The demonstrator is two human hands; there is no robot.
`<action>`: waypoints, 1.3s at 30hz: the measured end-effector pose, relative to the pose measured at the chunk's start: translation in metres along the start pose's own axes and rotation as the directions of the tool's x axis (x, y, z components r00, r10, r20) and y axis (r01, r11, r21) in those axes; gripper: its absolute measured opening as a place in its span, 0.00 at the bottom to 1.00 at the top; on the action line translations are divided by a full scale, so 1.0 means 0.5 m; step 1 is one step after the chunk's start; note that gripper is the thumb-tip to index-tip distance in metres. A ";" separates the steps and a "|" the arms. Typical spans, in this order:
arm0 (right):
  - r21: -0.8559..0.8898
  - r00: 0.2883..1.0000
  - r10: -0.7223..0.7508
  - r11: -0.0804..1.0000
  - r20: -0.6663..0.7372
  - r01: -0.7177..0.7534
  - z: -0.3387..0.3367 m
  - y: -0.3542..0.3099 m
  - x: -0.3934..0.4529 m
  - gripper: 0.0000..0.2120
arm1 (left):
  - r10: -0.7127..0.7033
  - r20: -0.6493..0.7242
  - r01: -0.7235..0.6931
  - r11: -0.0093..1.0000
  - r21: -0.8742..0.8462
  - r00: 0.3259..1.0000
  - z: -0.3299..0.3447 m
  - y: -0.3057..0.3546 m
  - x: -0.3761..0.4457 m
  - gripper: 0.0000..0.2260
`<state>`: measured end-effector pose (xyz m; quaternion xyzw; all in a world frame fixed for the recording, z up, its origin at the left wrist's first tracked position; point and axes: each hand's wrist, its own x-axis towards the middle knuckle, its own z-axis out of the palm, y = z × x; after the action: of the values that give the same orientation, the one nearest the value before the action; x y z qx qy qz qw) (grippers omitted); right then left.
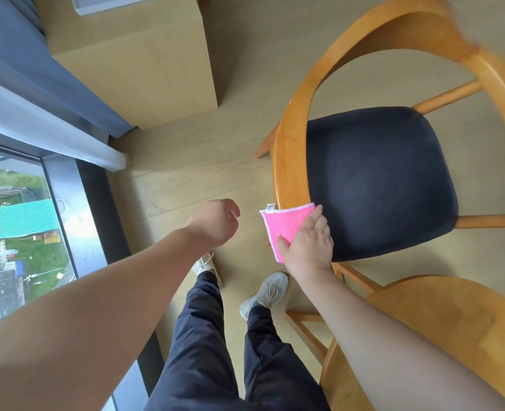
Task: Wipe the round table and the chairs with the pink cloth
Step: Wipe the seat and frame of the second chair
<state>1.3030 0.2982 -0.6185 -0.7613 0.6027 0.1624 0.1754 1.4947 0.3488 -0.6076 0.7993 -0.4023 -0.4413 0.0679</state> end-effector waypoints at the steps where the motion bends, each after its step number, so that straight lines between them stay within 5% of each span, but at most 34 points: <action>1: -0.001 1.000 0.005 1.000 -0.004 -0.005 -0.001 -0.007 0.007 0.51 | -0.001 -0.007 0.001 1.000 -0.008 1.000 -0.006 -0.002 0.007 0.13; 27: 0.024 0.976 0.217 0.976 0.003 -0.217 -0.071 -0.158 0.162 0.50 | 0.135 0.007 -0.135 0.991 0.003 0.991 -0.193 -0.003 0.154 0.10; 39: 0.075 0.981 0.195 0.978 -0.002 -0.195 -0.061 -0.167 0.170 0.53 | 0.142 -0.125 -0.139 0.990 0.036 0.982 -0.221 0.044 0.198 0.10</action>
<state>1.4041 0.2289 -0.6246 -0.6922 0.6809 0.1525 0.1841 1.5941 0.2375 -0.5954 0.7963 -0.4585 -0.3779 0.1135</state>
